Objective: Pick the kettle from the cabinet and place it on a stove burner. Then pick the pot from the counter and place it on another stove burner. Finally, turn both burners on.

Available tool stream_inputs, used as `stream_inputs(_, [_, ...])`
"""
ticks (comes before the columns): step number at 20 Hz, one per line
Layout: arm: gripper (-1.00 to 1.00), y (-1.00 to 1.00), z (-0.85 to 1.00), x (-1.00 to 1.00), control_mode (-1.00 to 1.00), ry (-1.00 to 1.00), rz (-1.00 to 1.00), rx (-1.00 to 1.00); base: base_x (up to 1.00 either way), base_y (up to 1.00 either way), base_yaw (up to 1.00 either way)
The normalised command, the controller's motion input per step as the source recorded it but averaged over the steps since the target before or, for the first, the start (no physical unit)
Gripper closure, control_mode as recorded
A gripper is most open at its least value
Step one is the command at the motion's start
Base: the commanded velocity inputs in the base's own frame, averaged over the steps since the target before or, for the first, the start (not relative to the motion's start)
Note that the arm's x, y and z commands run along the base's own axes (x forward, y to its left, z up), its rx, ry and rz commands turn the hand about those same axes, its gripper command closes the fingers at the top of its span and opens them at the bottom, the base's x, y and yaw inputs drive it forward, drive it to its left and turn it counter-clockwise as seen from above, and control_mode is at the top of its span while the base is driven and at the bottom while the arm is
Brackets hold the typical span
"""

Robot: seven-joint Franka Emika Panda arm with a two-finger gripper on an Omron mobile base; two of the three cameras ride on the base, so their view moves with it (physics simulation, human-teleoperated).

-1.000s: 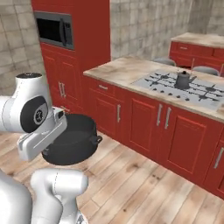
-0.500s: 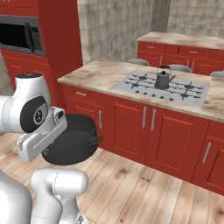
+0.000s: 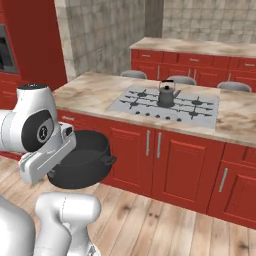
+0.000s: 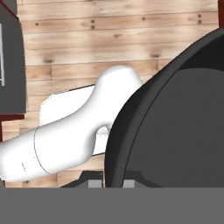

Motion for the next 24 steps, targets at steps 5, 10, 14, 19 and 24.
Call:
stream_inputs(5, [1.00,0.00,0.00,0.00,1.00,0.00,0.00,0.00,0.65,0.10,-0.20])
stream_inputs(10, [1.00,0.00,0.00,0.00,1.00,0.00,0.00,0.00,0.62,0.23,-0.21])
stream_inputs(14, [1.00,0.00,0.00,0.00,1.00,0.00,0.00,0.00,0.61,0.43,-0.24])
stream_inputs(19, [1.00,0.00,0.00,0.00,1.00,0.00,0.00,0.00,0.53,0.51,-0.26])
stream_inputs(24, [1.00,0.00,0.00,0.00,1.00,0.00,0.00,0.00,0.58,0.40,-0.23])
